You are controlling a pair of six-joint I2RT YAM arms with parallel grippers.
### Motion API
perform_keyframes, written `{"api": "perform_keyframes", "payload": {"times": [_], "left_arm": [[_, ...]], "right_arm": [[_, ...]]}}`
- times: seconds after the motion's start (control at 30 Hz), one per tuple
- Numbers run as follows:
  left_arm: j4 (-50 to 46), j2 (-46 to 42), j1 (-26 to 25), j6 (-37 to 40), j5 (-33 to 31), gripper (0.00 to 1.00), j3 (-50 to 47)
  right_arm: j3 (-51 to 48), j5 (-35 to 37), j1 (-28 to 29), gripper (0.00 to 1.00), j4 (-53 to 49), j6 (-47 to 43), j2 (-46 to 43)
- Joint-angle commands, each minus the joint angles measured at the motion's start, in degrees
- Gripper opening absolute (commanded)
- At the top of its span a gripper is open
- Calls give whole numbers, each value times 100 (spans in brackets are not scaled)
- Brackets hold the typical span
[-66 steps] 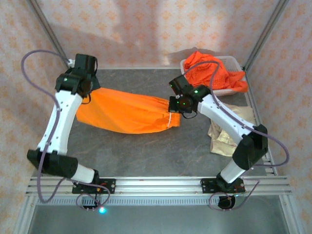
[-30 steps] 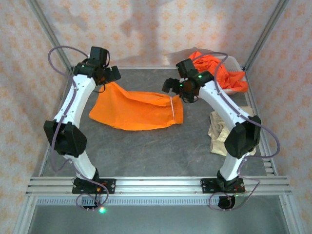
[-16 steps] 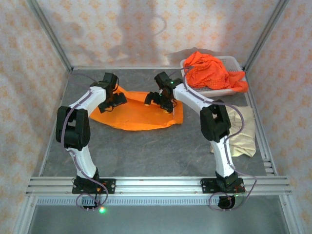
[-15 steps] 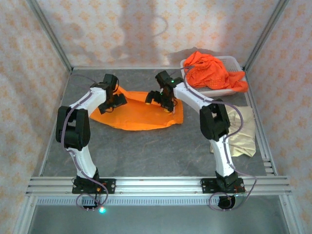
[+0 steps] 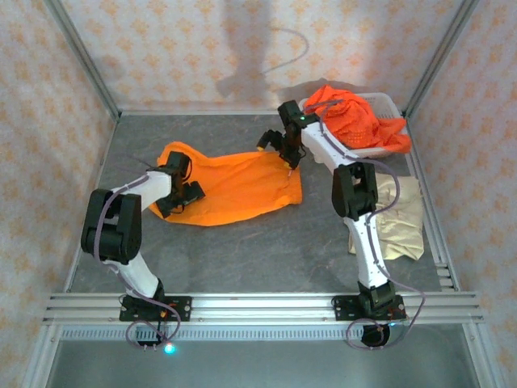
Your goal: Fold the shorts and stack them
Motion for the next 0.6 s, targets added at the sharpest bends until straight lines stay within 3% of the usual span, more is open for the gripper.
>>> {"api": "perform_keyframes", "payload": {"times": [0.0,0.13,0.23,0.4,0.57], "left_arm": [[-9,-474,142,-157,145,100,27],[-494,-949,342,-36,145,100,902],[-764,-828,455,58,428,100,1854],[-905,79,459,-40,1059,100,3069],[-771,1179,445,-220,1262,100,3679]], "right_arm": [[196,5,37,99,-413,65,101],[97,74,69,99,-470,-134,-210],[-206,238,231,99,-273,-310,-747],[-1026,354,532,99,219,-303,-1709],[-2164,133,776,99,948,-43,-2334]]}}
